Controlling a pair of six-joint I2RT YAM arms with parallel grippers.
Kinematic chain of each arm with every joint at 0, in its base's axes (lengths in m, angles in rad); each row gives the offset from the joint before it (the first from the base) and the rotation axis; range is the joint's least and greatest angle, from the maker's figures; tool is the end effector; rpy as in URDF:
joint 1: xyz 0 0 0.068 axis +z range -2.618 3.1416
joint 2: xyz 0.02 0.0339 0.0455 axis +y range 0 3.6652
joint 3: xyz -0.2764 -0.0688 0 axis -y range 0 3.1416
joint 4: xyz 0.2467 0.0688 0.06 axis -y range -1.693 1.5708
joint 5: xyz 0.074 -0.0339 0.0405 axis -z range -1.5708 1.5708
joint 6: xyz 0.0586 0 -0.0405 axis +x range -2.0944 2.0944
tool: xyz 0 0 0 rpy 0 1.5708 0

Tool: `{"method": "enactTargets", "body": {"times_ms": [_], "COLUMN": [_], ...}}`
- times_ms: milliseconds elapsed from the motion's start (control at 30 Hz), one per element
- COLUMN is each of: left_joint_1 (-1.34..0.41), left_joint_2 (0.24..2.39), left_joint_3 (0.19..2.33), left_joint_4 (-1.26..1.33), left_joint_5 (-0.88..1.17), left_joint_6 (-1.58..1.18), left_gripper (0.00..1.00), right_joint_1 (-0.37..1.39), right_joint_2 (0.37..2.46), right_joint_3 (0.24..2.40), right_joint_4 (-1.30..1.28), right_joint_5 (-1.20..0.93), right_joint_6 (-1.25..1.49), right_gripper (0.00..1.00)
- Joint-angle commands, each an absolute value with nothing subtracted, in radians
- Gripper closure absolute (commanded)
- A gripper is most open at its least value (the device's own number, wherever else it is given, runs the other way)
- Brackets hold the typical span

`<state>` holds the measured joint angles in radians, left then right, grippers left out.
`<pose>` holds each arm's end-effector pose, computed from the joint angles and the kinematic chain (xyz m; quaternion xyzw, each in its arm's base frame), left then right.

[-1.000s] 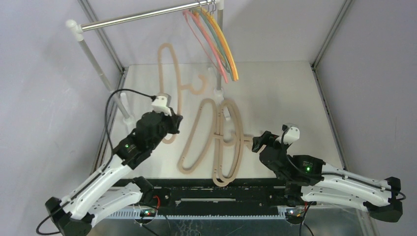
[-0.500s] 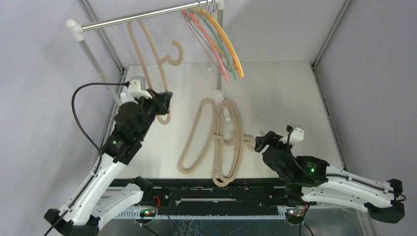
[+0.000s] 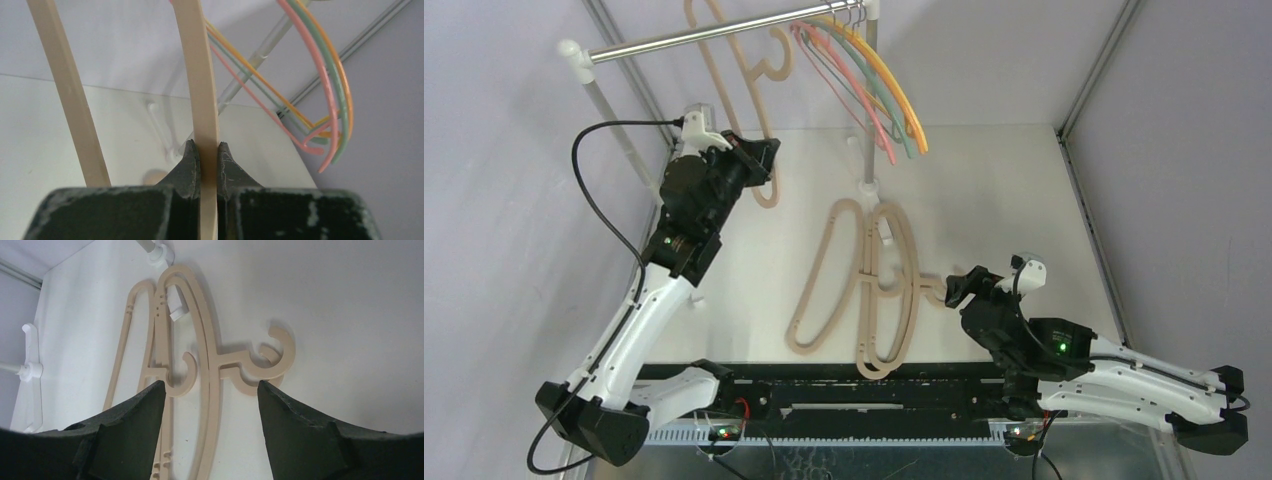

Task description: Organize the hangers

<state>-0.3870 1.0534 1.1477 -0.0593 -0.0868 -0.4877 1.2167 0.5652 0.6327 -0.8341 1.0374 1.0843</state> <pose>0.2386 -0.0917 0.4413 -0.0661 0.6915 -0.2771 0.6638 0.0832 0.0795 0.2660 0.1407 0.8103 0.1241 0.5552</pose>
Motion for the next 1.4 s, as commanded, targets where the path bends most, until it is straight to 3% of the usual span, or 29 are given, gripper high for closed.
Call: {"method": "enactTargets", "body": {"times_ms": [0,833,1000,1133,1267,1367], "left_joint_1": [-0.373,-0.36,-0.36,-0.362,-0.372,-0.374], "left_joint_2": [1.084,1.361,1.415,1.463,1.494,1.495], "left_joint_3": [1.229,1.414,1.454,1.496,1.536,1.532], "left_joint_4": [0.057,0.117,0.115,0.092,0.061,0.056], "left_joint_5": [-0.022,-0.006,-0.003,0.026,0.054,0.083], "left_joint_6": [-0.527,-0.724,-0.749,-0.755,-0.688,-0.631], "left_gripper": [1.0,1.0,0.95,0.79,0.5,0.43], "right_joint_1": [1.207,1.122,1.114,1.107,1.099,1.093], "right_joint_2": [0.574,0.569,0.56,0.557,0.557,0.557], "right_joint_3": [0.655,0.639,0.632,0.622,0.613,0.606], "right_joint_4": [-0.846,-0.858,-0.86,-0.858,-0.854,-0.852], "right_joint_5": [1.066,1.027,1.024,1.018,1.012,1.008], "right_joint_6": [1.092,1.058,1.053,1.058,1.059,1.06], "right_gripper": [0.24,0.23,0.23,0.23,0.22,0.21]}}
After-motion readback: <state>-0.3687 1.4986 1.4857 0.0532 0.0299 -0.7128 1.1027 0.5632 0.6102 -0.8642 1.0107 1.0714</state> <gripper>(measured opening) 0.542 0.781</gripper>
